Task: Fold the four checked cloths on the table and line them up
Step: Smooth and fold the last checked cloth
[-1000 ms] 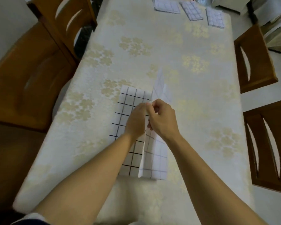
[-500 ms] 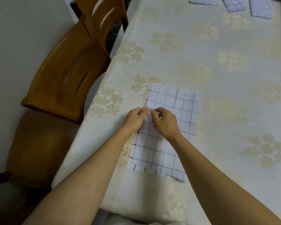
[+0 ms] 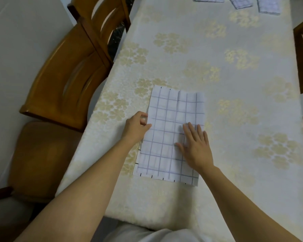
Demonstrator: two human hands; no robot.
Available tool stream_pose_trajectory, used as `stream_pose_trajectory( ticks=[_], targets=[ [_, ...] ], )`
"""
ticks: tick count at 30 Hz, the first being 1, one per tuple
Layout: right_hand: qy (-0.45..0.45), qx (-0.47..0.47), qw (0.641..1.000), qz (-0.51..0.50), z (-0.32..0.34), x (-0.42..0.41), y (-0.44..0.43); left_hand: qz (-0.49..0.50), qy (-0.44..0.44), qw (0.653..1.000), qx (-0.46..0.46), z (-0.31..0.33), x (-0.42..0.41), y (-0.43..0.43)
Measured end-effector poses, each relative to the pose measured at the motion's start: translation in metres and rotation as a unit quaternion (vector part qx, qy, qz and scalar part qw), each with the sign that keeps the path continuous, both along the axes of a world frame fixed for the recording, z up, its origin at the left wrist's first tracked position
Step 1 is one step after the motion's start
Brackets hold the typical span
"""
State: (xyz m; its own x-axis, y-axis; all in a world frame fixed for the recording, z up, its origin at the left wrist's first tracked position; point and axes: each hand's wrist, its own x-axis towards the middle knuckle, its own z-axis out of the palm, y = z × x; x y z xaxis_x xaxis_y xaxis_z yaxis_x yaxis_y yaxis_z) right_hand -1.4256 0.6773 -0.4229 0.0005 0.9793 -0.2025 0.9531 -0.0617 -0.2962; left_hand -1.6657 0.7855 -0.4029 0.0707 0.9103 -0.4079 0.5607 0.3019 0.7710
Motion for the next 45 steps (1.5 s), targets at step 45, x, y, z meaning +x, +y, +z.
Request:
stream_pose_trajectory(
  ticks=[45],
  targets=[
    [-0.069, -0.061, 0.996, -0.010, -0.008, -0.017, -0.038, -0.227, 0.226, 0.929, 0.187, -0.006, 0.014, -0.064]
  ],
)
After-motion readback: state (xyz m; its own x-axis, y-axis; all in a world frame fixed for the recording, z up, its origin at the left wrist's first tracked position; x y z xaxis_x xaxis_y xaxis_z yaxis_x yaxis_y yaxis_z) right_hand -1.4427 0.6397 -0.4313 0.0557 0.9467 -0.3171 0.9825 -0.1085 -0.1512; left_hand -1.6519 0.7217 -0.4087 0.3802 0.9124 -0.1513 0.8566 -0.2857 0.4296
